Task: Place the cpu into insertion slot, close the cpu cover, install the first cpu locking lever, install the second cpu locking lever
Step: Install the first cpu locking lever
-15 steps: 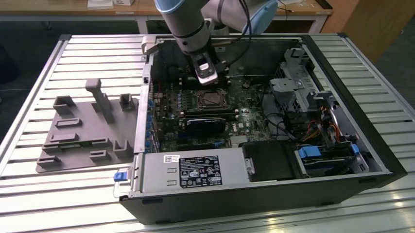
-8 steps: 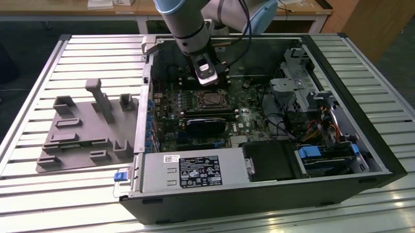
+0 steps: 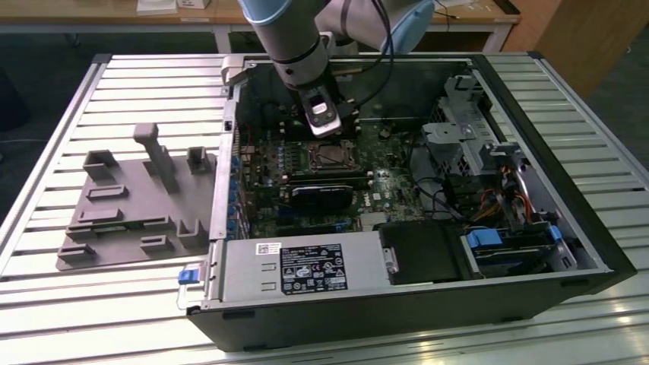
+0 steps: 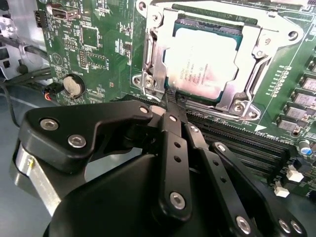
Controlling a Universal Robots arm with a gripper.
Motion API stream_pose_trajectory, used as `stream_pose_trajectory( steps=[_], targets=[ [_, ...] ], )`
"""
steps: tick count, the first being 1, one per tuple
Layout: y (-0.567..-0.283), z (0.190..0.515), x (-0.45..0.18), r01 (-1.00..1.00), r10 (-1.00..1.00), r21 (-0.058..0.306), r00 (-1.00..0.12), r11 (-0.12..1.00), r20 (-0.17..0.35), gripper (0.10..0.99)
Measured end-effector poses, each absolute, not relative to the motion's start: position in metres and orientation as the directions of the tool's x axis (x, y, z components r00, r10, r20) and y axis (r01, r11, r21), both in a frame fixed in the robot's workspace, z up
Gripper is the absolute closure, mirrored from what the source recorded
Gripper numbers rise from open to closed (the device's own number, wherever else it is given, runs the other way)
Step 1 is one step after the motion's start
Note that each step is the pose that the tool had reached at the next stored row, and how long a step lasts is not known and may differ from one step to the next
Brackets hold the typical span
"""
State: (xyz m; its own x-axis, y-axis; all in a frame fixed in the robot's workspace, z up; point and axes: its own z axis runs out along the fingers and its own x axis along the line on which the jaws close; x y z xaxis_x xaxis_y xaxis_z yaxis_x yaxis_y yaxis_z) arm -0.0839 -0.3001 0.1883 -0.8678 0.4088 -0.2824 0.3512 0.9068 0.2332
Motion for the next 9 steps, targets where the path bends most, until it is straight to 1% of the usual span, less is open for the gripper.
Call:
stream_pose_trajectory(
  steps=[9],
  targets=[
    [-0.3006,0.1859,-0.0839,0.351,0.409,0.233,-0.868,0.907,-0.283,0.984]
  ],
)
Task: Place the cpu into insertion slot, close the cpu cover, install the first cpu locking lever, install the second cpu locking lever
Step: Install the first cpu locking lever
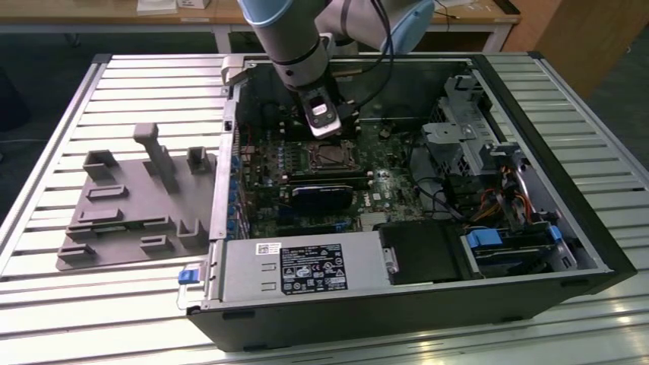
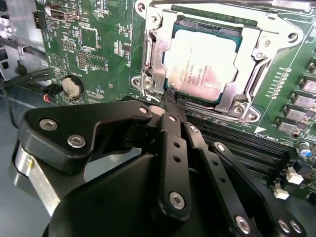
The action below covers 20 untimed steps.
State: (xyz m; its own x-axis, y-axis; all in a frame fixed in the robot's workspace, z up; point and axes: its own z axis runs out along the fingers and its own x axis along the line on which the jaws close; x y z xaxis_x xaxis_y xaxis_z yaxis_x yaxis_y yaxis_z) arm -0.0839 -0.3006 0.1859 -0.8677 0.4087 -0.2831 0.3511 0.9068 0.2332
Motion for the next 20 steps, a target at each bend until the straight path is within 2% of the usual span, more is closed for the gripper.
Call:
stream_pose_trajectory(
  steps=[8,20],
  targets=[
    [-0.3,0.188,-0.084,0.351,0.409,0.234,-0.867,0.907,-0.284,0.984],
    [-0.301,0.215,-0.084,0.351,0.409,0.233,-0.868,0.907,-0.283,0.984]
  ],
)
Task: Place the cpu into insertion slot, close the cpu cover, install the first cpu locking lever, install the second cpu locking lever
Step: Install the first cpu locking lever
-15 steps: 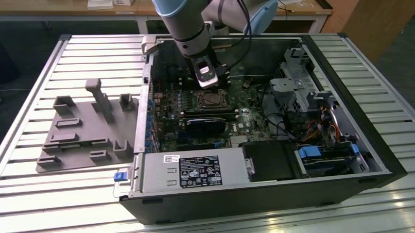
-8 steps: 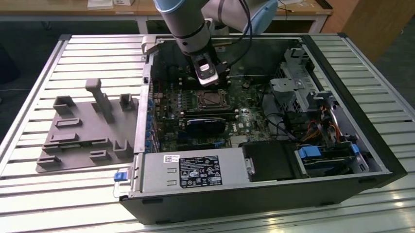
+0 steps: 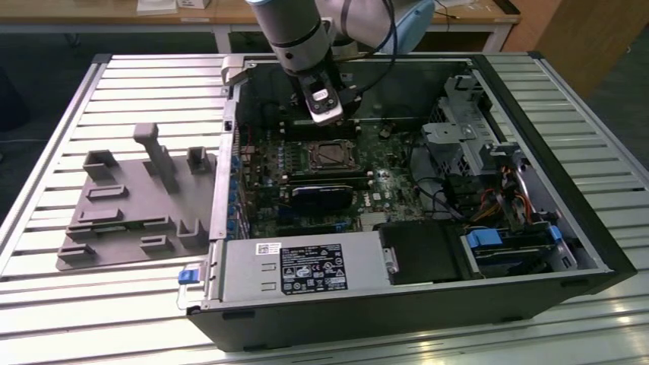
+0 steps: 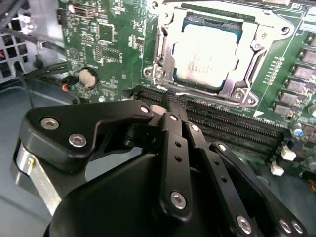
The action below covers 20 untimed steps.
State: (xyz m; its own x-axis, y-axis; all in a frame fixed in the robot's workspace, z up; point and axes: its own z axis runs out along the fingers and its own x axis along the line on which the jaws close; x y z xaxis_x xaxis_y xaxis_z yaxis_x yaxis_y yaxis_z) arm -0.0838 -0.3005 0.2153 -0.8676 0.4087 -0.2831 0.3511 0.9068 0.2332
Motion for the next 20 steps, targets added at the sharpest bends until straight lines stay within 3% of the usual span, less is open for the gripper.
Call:
stream_pose_trajectory(
  steps=[11,20],
  targets=[
    [-0.3005,0.2219,-0.0836,0.352,0.409,0.233,-0.869,0.907,-0.28,0.984],
    [-0.3009,0.2212,-0.0746,0.381,0.408,0.177,-0.899,0.908,-0.158,0.984]
  ],
)
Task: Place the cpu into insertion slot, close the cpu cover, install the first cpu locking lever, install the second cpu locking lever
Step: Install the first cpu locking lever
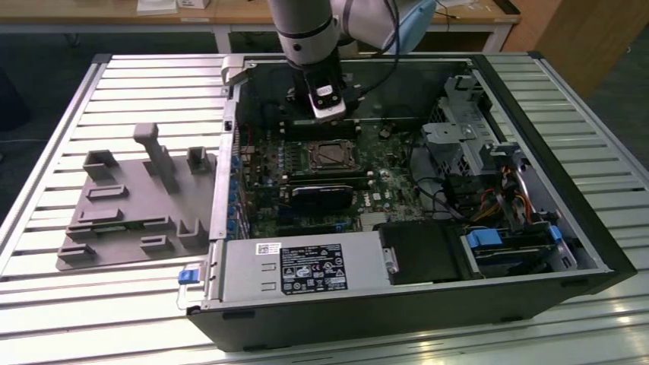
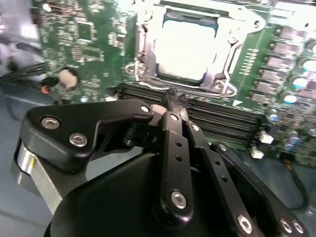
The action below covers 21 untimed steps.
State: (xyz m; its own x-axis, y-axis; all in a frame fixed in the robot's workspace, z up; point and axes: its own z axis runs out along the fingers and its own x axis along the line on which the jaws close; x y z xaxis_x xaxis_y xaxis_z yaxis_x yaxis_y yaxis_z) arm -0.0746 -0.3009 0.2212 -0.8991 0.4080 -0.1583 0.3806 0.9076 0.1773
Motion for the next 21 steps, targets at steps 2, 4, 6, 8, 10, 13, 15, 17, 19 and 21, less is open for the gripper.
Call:
stream_pose_trajectory(
  steps=[2,4,6,8,10,13,15,17,19,21],
  targets=[
    [-0.301,0.221,-0.072,0.385,0.407,0.162,-0.903,0.908,-0.136,0.984],
    [-0.301,0.221,-0.07,0.389,0.406,0.146,-0.906,0.91,-0.116,0.984],
    [-0.302,0.221,-0.067,0.393,0.405,0.127,-0.909,0.911,-0.098,0.984],
    [-0.302,0.221,-0.064,0.395,0.404,0.108,-0.911,0.913,-0.087,0.984],
    [-0.302,0.221,-0.063,0.396,0.403,0.093,-0.911,0.914,-0.082,0.984],
    [-0.303,0.221,-0.061,0.396,0.402,0.077,-0.912,0.915,-0.079,0.984],
    [-0.305,0.221,-0.06,0.397,0.402,0.07,-0.912,0.915,-0.078,0.984],
    [-0.307,0.221,-0.06,0.397,0.401,0.067,-0.913,0.915,-0.078,0.984],
    [-0.311,0.221,-0.059,0.397,0.401,0.065,-0.913,0.916,-0.077,0.984],
    [-0.315,0.221,-0.059,0.397,0.401,0.064,-0.913,0.916,-0.077,0.984]
  ],
)
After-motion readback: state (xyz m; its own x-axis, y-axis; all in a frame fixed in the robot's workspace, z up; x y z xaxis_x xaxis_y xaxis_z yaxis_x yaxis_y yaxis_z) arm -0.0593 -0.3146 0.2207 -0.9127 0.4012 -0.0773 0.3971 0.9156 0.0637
